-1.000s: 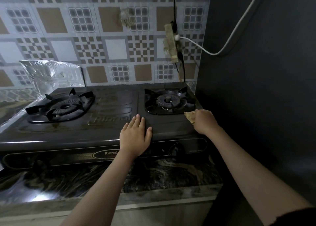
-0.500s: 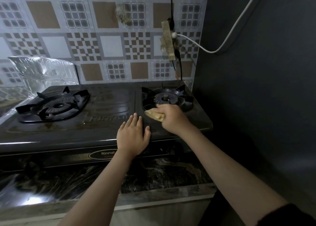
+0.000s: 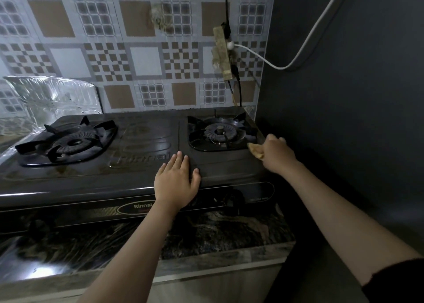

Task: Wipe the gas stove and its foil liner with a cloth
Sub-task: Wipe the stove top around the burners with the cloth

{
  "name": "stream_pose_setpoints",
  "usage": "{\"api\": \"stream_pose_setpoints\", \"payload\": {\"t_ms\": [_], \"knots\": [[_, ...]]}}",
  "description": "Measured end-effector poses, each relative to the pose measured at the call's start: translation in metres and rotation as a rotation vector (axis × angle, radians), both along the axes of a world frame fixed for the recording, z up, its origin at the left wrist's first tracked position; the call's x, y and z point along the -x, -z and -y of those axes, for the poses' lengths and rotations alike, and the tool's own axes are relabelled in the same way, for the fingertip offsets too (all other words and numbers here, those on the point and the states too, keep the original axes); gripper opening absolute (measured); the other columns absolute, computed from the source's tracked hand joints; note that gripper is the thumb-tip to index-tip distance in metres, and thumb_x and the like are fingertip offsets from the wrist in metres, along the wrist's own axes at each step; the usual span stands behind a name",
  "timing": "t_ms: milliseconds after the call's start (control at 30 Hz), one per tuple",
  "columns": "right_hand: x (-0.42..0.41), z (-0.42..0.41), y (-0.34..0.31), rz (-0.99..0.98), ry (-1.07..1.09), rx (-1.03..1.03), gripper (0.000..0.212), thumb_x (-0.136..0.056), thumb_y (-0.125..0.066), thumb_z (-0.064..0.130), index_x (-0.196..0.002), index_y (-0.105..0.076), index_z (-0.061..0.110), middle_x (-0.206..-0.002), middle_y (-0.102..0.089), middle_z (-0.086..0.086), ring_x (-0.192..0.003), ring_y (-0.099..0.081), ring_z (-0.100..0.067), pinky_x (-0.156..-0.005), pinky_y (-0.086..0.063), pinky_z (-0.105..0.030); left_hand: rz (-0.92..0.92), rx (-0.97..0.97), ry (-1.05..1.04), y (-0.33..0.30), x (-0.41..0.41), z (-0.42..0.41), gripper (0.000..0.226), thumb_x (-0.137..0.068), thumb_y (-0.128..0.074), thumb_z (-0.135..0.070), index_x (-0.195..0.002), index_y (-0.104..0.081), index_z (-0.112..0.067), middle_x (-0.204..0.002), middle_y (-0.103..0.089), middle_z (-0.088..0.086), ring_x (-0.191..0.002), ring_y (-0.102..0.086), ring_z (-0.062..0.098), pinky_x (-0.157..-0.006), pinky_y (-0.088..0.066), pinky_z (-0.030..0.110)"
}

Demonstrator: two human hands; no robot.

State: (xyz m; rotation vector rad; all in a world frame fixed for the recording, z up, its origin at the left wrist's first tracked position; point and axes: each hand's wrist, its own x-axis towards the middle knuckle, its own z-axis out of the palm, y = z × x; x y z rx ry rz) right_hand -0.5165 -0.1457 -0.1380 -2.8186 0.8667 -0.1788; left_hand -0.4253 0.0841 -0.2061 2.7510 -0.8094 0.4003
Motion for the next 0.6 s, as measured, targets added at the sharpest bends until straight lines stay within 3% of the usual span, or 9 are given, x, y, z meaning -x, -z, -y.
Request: {"api": "stream_pose_setpoints", "payload": {"t_ms": [100, 233, 300, 400, 600], "knots": [[0.002, 0.008, -0.003, 0.032, 0.023, -0.081, 0.039, -0.088, -0.054, 0.009, -0.127, -0.053, 0.005, -0.125, -0.037, -0.011, -0.113, -0.043, -0.032, -0.091, -0.046, -0.037, -0.072, 0.011, -0.010, -0.007, 0.002, 0.002, 0.085, -0.081, -0.007, -0.056, -0.146, -0.038, -0.012, -0.157, -0.028, 0.007, -0.146, -0.022, 0.019, -0.117, -0.018, 0.038], [0.007, 0.007, 0.007, 0.050, 0.035, -0.164, 0.039, -0.084, -0.058, 0.014, -0.119, -0.043, 0.005, -0.123, -0.038, -0.012, -0.107, -0.047, -0.032, -0.091, -0.044, -0.036, -0.220, -0.003, -0.073, -0.020, 0.005, 0.016, 0.068, -0.094, -0.031, -0.044, -0.149, -0.028, -0.005, -0.160, -0.017, 0.013, -0.148, -0.011, 0.024, -0.119, -0.005, 0.044], [0.008, 0.008, 0.007, 0.024, 0.062, -0.174, 0.042, -0.083, -0.057, 0.014, -0.120, -0.040, 0.007, -0.123, -0.037, -0.013, -0.106, -0.047, -0.034, -0.087, -0.042, -0.036, -0.260, -0.049, -0.127, -0.025, 0.010, 0.029, 0.077, -0.095, -0.032, -0.049, -0.151, -0.017, 0.001, -0.160, -0.010, 0.019, -0.149, -0.006, 0.029, -0.118, 0.001, 0.047], [-0.002, 0.011, 0.000, -0.002, 0.063, -0.141, 0.043, -0.088, -0.054, 0.014, -0.126, -0.037, 0.003, -0.127, -0.034, -0.014, -0.115, -0.041, -0.035, -0.097, -0.041, -0.041, -0.316, -0.075, -0.185, -0.030, 0.009, 0.046, 0.095, -0.092, -0.029, -0.065, -0.151, -0.004, 0.005, -0.159, 0.001, 0.025, -0.148, 0.003, 0.036, -0.116, 0.006, 0.050], [-0.045, 0.054, 0.001, -0.010, 0.025, -0.175, 0.043, -0.093, -0.052, 0.022, -0.128, -0.040, 0.001, -0.131, -0.031, -0.015, -0.119, -0.038, -0.035, -0.101, -0.039, -0.045, -0.345, -0.182, -0.239, -0.029, -0.014, 0.056, 0.114, -0.081, -0.022, -0.082, -0.151, 0.003, 0.004, -0.158, 0.010, 0.025, -0.147, 0.013, 0.036, -0.113, 0.009, 0.057]]}}
